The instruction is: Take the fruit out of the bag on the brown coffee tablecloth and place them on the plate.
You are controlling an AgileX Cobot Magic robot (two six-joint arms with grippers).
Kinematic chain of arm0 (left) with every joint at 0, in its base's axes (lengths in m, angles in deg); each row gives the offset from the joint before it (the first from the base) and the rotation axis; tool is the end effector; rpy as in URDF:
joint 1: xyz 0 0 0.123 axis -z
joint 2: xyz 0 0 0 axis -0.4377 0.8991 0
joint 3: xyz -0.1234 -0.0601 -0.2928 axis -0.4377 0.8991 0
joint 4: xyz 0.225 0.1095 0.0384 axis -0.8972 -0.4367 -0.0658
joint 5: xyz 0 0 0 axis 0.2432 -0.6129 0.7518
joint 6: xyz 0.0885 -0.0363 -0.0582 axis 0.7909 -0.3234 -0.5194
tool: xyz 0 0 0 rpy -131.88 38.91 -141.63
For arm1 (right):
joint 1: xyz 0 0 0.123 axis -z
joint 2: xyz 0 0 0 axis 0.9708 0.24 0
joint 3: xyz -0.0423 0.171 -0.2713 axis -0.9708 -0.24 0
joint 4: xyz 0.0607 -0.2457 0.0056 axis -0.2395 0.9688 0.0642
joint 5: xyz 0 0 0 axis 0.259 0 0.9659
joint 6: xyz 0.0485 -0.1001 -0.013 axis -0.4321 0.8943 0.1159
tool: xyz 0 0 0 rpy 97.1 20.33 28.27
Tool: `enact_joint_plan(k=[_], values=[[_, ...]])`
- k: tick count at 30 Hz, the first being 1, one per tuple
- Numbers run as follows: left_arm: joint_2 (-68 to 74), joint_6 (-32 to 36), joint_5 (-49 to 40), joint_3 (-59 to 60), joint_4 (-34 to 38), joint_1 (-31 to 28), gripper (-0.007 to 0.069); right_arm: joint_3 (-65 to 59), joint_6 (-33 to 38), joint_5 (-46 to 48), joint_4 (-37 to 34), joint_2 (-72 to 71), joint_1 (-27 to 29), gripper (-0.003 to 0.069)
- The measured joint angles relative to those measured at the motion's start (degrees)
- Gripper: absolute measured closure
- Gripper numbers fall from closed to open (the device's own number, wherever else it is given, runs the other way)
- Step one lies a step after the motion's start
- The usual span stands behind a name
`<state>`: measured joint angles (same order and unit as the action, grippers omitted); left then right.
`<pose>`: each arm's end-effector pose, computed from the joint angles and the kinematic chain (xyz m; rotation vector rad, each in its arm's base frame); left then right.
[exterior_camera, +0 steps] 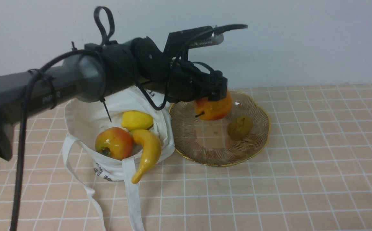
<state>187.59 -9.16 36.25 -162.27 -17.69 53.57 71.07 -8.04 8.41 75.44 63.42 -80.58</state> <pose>0.4343 -0.2513 0.2519 0.2666 2.3254 -0.6406 0.0358 0.0027 0.1662 -0.0555 1.8613 0.0667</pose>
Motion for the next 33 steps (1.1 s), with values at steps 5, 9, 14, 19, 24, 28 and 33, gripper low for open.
enact_joint_plan(k=[5,9,14,19,24,28,33], values=[[3.1,1.5,1.7,0.1,0.0,0.0,0.0022,0.0,0.0,0.0,0.0,0.0,0.0,0.0673],[3.4,2.5,2.3,0.1,0.0,0.0,-0.0046,0.0,0.0,0.0,0.0,0.0,0.0,0.0673],[3.4,3.1,3.3,0.1,0.0,0.0,-0.0058,0.0,0.0,0.0,0.0,0.0,0.0,0.0673],[3.2,5.1,3.4,0.1,0.0,0.0,-0.0056,0.0,0.0,0.0,0.0,0.0,0.0,0.0673],[-0.4,7.0,-2.4,0.1,-0.5,-0.1,0.0082,0.0,0.0,0.0,0.0,0.0,0.0,0.0673],[-7.0,7.3,-9.7,0.1,-3.4,-0.3,0.0339,0.0,0.0,0.0,0.0,0.0,0.0,0.0673],[-18.3,7.4,-19.7,0.1,-12.9,-1.1,0.0606,0.0,0.0,0.0,0.0,0.0,0.0,0.0673]])
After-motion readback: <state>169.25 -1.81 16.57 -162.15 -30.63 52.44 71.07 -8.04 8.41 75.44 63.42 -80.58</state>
